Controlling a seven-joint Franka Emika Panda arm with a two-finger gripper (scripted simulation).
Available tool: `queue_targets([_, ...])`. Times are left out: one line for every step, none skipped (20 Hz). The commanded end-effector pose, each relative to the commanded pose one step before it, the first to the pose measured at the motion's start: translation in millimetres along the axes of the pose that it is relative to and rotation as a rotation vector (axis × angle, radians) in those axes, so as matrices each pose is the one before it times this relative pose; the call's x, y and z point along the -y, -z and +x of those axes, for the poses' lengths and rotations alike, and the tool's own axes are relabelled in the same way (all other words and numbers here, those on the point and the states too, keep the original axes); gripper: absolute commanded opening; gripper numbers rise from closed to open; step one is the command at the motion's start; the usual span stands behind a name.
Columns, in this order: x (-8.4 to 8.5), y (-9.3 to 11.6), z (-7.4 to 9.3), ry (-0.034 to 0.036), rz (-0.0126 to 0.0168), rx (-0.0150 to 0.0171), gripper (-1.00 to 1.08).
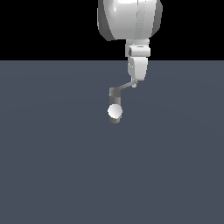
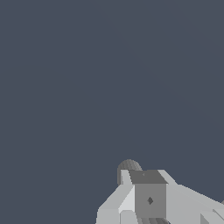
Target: Turn on the faucet by rotating a designated handle.
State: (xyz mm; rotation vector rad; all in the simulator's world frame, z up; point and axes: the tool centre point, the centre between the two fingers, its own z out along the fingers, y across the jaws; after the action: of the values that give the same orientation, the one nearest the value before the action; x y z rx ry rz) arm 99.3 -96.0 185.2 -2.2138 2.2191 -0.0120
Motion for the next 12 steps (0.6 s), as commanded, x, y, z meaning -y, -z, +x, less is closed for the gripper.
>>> queue_targets([-10.39, -3.28, 2.75, -0.00343, -0.01043, 0.00019, -1.0])
queue_targets([-2.7, 0.0, 0.23, 0.0, 0.0, 0.0, -1.0])
queue_targets([-2.72, 0.0, 0.23, 0.0, 0.0, 0.0, -1.0])
queue_targets([-2.74, 0.0, 0.23, 0.0, 0.0, 0.0, -1.0])
queue_targets([-2.76, 0.0, 0.24, 0.0, 0.0, 0.0, -1.0])
queue_targets([-2.78, 0.0, 0.24, 0.0, 0.0, 0.0, -1.0])
queue_targets([-2.8, 0.0, 0.24, 0.0, 0.0, 0.0, -1.0])
queue_targets([-2.82, 0.0, 0.24, 0.0, 0.0, 0.0, -1.0])
queue_targets([-2.84, 0.0, 0.25, 0.0, 0.0, 0.0, -1.0])
queue_targets([-2.86, 0.01, 0.25, 0.0, 0.0, 0.0, -1.0])
queue_targets([-2.88, 0.01, 0.25, 0.0, 0.0, 0.0, -1.0])
queue_targets([-2.9, 0.01, 0.26, 0.0, 0.0, 0.0, -1.0])
